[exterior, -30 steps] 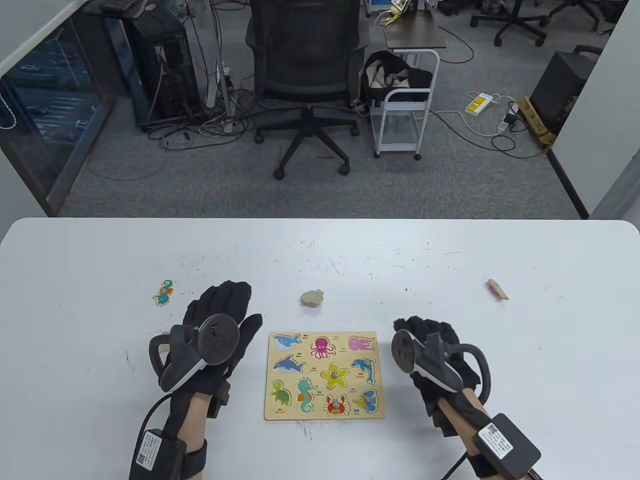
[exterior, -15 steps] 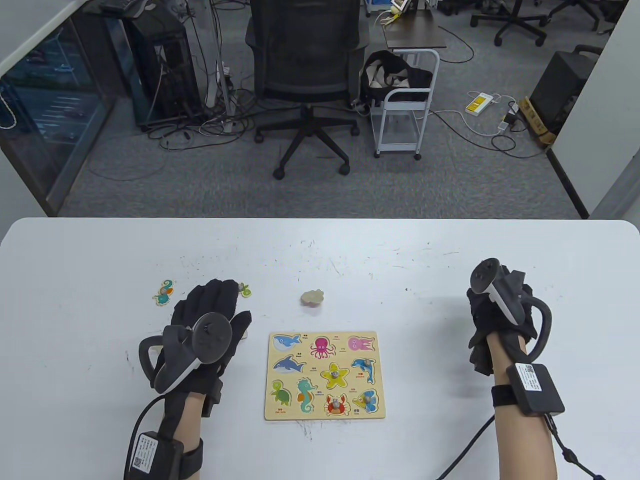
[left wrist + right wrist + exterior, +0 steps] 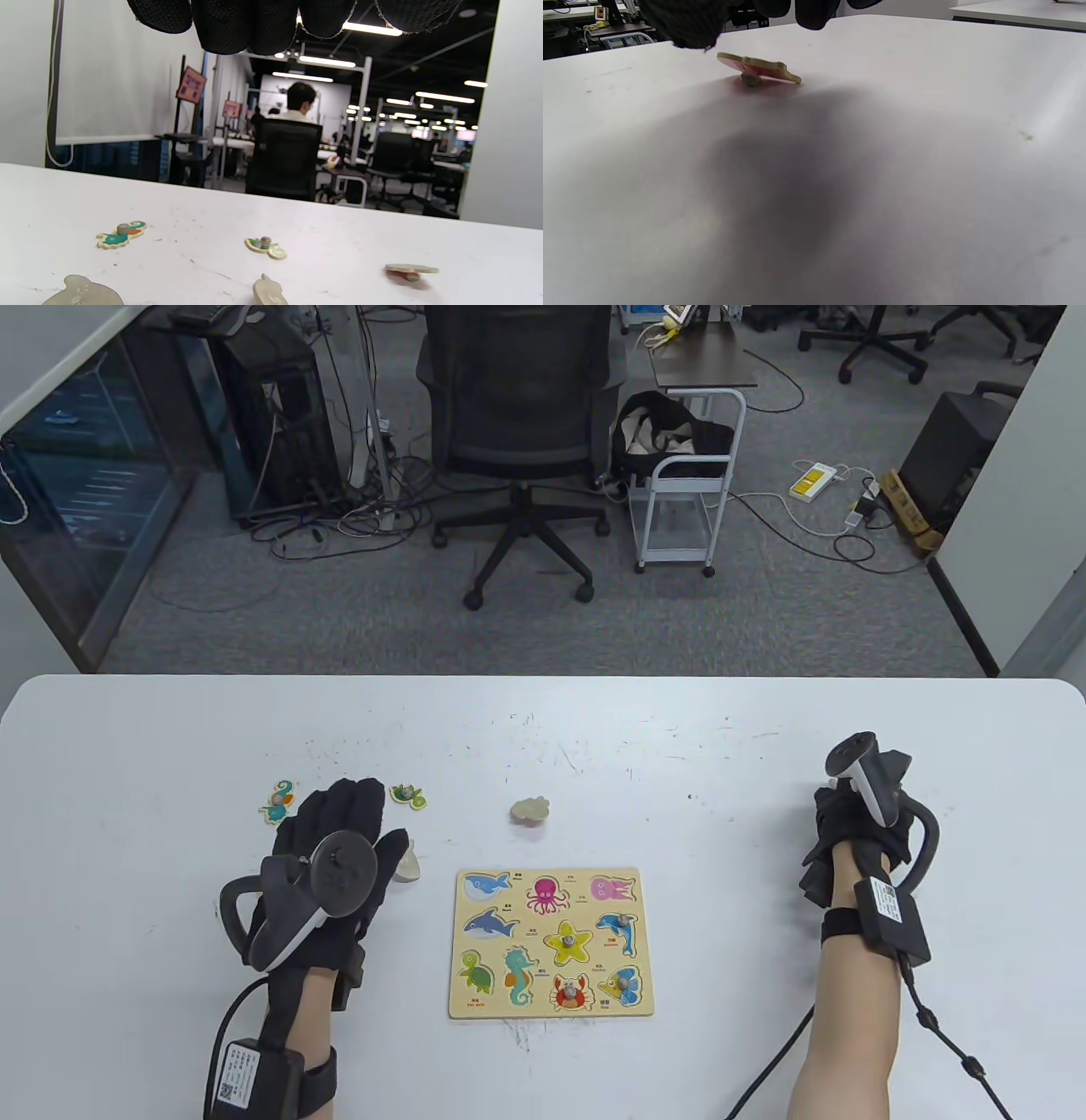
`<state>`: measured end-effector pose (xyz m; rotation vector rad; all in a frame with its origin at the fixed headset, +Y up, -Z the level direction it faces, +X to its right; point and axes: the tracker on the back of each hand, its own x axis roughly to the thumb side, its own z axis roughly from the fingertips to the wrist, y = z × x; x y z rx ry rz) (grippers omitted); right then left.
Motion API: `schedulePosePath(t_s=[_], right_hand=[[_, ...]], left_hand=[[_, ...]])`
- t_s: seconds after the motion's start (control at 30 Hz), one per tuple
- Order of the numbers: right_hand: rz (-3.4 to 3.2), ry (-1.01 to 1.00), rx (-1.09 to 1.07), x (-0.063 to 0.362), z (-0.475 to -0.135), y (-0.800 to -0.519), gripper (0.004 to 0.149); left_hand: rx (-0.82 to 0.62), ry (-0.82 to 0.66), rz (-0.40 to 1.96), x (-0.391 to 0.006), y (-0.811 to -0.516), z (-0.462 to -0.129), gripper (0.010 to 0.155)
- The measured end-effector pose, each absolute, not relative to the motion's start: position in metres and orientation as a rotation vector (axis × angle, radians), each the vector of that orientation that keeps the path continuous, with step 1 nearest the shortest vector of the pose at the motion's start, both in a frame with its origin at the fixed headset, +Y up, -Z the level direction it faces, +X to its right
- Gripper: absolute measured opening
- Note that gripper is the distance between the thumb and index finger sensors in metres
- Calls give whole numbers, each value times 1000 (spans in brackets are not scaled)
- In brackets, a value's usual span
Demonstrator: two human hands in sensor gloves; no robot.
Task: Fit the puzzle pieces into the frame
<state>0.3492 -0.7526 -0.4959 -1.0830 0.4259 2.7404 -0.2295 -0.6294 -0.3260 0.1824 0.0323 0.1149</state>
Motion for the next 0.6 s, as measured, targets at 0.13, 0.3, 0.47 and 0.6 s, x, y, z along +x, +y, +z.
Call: schedulePosePath(t_s=[0.13,0.3,0.47,0.6], right_hand=[[2688,444,-1107,351,-500,-770,66],[2735,401,-1201,350,-504,-779,60],[2738,394,-1265,349,-508,-781,57],[2746,344,-1288,349,-504,-778,53]], left_hand=[[170,29,123,-229,-631,-328,70],[155,34,134,-231,-635,-331,70],[143,35,130,-230,-637,-333,70],[138,36,123,-229,-638,-334,70]])
